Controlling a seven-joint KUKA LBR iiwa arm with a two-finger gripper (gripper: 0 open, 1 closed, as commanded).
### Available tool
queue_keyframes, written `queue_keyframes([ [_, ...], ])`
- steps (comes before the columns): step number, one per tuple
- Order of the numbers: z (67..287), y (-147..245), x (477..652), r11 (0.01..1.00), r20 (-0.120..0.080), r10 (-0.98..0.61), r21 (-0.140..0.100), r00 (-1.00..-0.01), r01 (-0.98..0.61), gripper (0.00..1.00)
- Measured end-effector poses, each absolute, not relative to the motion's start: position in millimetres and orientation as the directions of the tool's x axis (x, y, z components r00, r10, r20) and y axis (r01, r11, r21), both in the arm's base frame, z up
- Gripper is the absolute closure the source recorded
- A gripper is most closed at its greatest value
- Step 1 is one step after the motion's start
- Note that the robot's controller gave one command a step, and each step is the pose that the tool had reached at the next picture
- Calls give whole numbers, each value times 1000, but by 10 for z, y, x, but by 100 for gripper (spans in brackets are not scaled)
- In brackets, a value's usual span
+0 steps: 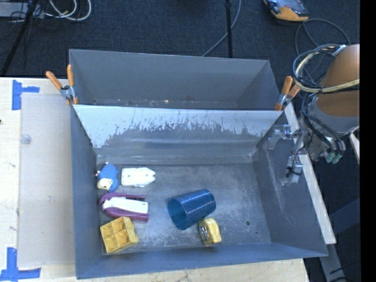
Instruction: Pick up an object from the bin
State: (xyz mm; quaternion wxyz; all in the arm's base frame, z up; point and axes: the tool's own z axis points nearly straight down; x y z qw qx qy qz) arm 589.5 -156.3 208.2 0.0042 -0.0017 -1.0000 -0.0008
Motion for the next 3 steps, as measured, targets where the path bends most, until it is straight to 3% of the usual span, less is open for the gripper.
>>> queue_keyframes([
  [1, 2131, -1556, 5911, 1000, 0, 0, 0, -1000, 0, 0],
  [2, 1611, -1134, 5789, 998, 1, -55, 0, -998, -55, 0],
  [3, 1417, -924, 5254, 997, 6, -79, 3, -997, -79, 0],
])
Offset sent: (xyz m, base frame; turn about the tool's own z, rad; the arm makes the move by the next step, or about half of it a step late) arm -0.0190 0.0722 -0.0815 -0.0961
